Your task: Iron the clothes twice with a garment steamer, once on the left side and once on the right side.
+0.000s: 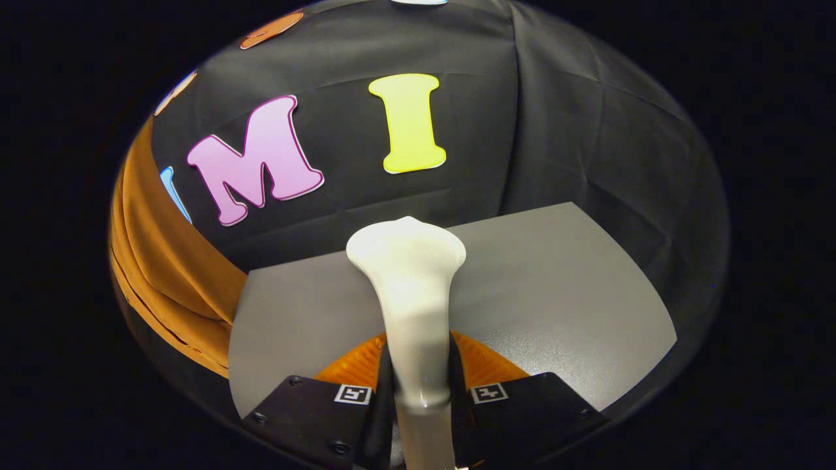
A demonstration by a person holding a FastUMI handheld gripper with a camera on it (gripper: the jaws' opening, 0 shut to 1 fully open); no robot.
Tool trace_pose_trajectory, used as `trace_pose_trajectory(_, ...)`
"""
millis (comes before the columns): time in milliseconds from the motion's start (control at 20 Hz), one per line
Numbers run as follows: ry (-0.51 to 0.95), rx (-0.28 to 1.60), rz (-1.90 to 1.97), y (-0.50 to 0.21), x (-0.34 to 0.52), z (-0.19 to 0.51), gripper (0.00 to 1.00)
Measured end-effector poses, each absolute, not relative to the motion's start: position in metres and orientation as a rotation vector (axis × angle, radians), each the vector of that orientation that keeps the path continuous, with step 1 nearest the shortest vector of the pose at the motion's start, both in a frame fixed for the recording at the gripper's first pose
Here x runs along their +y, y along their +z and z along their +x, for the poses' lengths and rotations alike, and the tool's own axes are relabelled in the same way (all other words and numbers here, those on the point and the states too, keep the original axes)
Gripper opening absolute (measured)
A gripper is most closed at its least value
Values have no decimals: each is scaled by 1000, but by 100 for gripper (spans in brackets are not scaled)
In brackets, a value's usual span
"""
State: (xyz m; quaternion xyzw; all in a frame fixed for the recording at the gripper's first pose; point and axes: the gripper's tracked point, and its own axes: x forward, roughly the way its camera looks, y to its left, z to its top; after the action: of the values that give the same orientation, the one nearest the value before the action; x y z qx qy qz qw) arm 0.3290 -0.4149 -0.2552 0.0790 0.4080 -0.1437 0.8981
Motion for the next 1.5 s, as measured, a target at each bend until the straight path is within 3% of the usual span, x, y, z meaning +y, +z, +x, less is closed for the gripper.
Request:
trace_pose_trajectory(600, -364, 492, 124, -128, -376, 276, 40)
trace_pose_trajectory(950, -337, 380, 100, -82, -279, 238, 39)
trace_pose_trajectory(1500, -170, 359, 80, -82, -99, 232, 40)
